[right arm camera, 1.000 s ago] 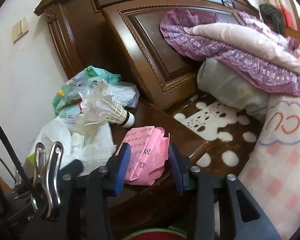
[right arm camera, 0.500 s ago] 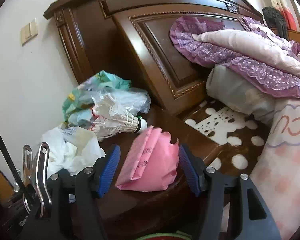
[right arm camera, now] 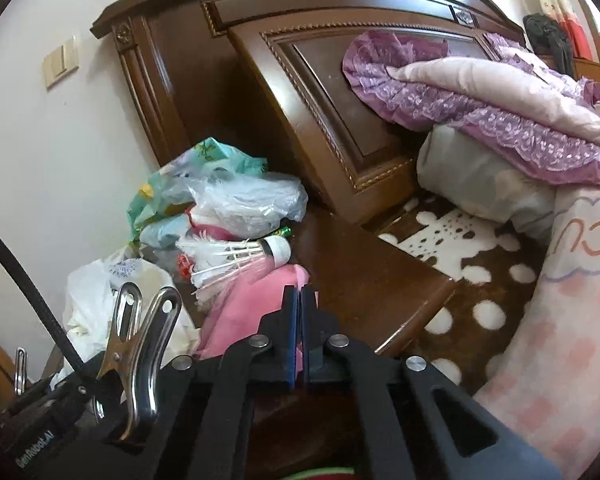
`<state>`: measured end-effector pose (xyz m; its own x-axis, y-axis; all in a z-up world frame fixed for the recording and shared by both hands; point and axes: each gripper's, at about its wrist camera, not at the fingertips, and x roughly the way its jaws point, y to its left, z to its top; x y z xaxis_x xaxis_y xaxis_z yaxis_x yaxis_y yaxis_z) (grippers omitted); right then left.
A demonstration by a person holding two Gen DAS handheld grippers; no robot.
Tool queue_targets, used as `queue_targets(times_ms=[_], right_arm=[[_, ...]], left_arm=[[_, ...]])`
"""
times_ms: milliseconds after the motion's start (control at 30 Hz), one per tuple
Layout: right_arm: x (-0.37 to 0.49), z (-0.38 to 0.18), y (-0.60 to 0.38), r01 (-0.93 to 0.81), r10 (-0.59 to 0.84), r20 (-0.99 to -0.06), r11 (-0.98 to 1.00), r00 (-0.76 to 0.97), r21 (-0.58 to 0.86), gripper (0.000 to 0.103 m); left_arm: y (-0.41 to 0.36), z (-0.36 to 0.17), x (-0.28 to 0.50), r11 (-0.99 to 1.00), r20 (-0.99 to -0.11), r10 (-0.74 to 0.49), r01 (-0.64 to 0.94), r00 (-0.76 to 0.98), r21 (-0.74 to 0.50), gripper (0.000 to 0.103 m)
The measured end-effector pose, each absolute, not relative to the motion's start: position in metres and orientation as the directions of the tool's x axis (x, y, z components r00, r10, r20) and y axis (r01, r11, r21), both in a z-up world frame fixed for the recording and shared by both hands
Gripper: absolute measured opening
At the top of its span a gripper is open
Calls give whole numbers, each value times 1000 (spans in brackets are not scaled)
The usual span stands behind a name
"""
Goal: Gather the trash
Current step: 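Grasp the white plastic bag with the left tool while the right tool grasps the pink paper, then carry the bag and pink paper down over the red bucket with both tools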
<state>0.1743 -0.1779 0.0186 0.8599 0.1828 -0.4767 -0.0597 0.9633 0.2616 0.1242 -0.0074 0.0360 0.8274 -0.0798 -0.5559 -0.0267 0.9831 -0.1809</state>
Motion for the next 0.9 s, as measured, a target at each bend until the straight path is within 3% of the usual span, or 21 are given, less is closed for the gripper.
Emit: queue_targets(times_ms=[467,900], right_arm=[[125,44,-155,-235,292,-367,953,883,192,1],[62,49,-163,-247,313,-367,944,876,217,1]], left_arm=[[14,31,75,976,-573,-86,-45,815,-211,27],[11,56,34,983,-559,-109,4,822,-186,27]])
